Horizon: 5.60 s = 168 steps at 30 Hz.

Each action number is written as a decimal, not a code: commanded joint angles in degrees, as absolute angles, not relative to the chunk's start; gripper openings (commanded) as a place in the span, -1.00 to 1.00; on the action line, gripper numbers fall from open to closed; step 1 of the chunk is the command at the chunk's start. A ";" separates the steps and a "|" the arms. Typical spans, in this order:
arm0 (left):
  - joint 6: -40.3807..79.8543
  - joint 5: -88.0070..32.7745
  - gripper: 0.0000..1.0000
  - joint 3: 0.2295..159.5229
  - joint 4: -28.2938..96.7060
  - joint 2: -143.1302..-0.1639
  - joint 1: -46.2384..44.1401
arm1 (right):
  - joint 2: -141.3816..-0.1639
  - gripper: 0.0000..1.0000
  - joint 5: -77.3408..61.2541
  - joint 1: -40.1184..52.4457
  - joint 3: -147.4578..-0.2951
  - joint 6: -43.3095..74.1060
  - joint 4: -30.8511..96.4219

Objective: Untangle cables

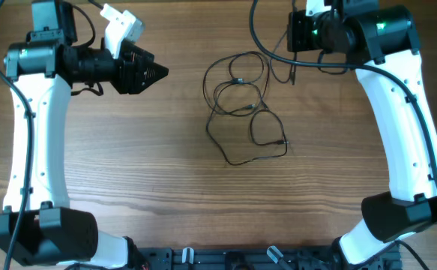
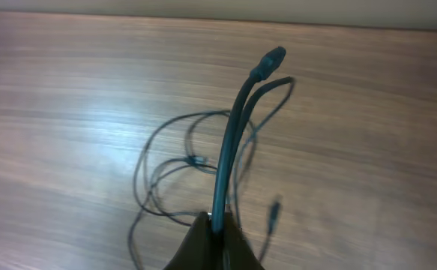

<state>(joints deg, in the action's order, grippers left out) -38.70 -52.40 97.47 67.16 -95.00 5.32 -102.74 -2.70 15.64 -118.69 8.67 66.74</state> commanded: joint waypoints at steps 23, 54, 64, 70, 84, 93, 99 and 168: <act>-38.54 -51.37 0.17 98.17 67.33 -91.48 5.41 | -101.78 -0.91 9.02 7.55 -125.62 14.57 65.95; -15.88 -15.00 0.43 98.17 60.86 -91.48 3.62 | -101.80 -0.92 9.28 -11.33 -131.41 12.16 63.51; -15.79 -13.39 0.47 98.17 59.75 -91.48 -2.33 | -102.96 -0.91 12.45 -11.57 -131.41 12.01 62.06; -15.79 -13.41 0.47 98.17 59.77 -91.48 -3.73 | -107.28 -0.91 13.28 -13.45 -131.41 12.58 61.08; -15.53 -13.45 0.46 98.17 60.62 -91.48 -5.98 | -116.09 -0.91 14.20 -23.57 -131.41 13.72 55.33; -14.24 -15.64 0.45 98.17 61.08 -91.48 -6.28 | -124.03 -0.91 15.09 -25.80 -131.41 12.21 44.27; -14.11 -17.85 0.43 98.17 62.46 -91.48 -6.28 | -130.30 -0.91 15.64 -25.87 -131.41 9.30 37.93; -11.73 -20.99 0.63 98.17 62.22 -87.85 -6.28 | -115.79 0.99 5.04 -25.47 -142.06 17.80 70.94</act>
